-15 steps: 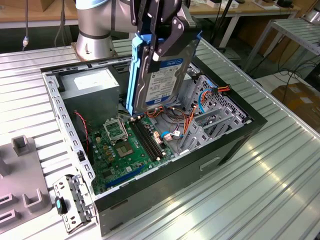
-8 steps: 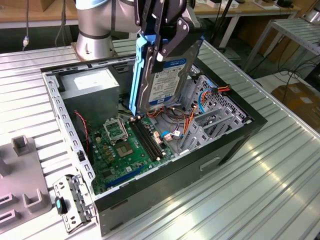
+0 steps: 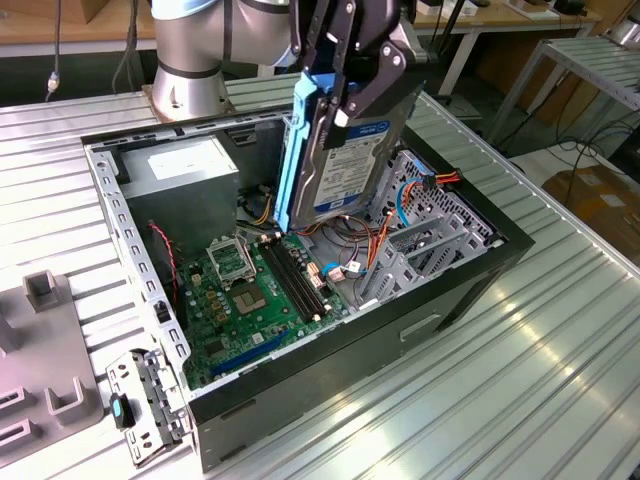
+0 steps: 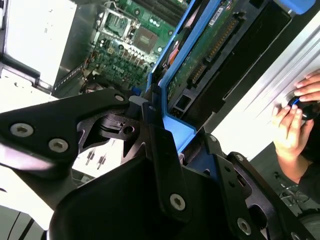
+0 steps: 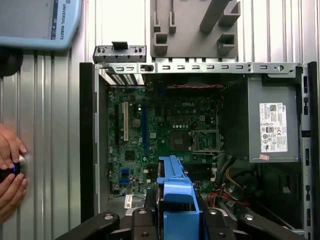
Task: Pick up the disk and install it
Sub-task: 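Insert the disk into the insertion slot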
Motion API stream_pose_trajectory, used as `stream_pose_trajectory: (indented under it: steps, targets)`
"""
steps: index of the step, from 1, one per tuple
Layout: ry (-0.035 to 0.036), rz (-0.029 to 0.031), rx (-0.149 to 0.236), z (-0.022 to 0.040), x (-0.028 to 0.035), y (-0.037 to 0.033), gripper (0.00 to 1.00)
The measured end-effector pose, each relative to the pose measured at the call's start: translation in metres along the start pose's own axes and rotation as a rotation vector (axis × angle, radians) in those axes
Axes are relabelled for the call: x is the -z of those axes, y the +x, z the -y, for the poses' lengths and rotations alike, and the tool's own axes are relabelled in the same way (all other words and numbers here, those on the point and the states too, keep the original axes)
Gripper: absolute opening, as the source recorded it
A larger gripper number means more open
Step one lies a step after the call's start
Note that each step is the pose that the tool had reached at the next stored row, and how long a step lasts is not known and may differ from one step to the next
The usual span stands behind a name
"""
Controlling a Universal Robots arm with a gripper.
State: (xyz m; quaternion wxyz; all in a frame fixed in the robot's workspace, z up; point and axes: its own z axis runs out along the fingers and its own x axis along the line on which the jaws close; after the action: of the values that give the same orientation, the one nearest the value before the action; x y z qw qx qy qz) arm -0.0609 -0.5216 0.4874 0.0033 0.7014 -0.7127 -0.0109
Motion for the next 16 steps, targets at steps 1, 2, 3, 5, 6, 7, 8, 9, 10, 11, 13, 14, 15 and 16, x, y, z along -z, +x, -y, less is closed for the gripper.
stream_pose_trajectory:
  steps: [1, 2, 3, 5, 6, 7, 8, 9, 10, 11, 13, 14, 15, 16]
  targets:
    - [-0.0002, 0.0001, 0.000, 0.0042, 0.0000, 0.0000, 0.37]
    - [-0.0002, 0.0002, 0.000, 0.0077, -0.0001, 0.0001, 0.37]
    - [-0.0005, 0.0002, 0.000, 0.0120, 0.0000, 0.0002, 0.37]
    - [-0.0007, 0.0000, 0.000, 0.0193, 0.0001, 0.0004, 0.37]
    - [-0.0008, 0.0000, 0.000, 0.0213, 0.0001, 0.0008, 0.37]
    - [-0.0009, -0.0001, 0.000, 0.0231, 0.0001, 0.0019, 0.37]
    - [-0.0010, -0.0001, 0.000, 0.0243, 0.0000, 0.0033, 0.37]
    - [-0.0012, 0.0000, 0.000, 0.0263, -0.0002, 0.0072, 0.37]
    - [-0.0013, 0.0001, 0.000, 0.0271, -0.0004, 0.0095, 0.37]
    - [-0.0014, 0.0001, 0.000, 0.0279, -0.0005, 0.0117, 0.37]
    - [-0.0017, -0.0001, -0.001, 0.0296, -0.0007, 0.0172, 0.37]
    - [-0.0019, -0.0001, -0.001, 0.0303, -0.0009, 0.0194, 0.37]
    - [-0.0021, 0.0000, -0.001, 0.0310, -0.0010, 0.0212, 0.37]
    - [-0.0023, 0.0001, -0.001, 0.0320, -0.0012, 0.0232, 0.37]
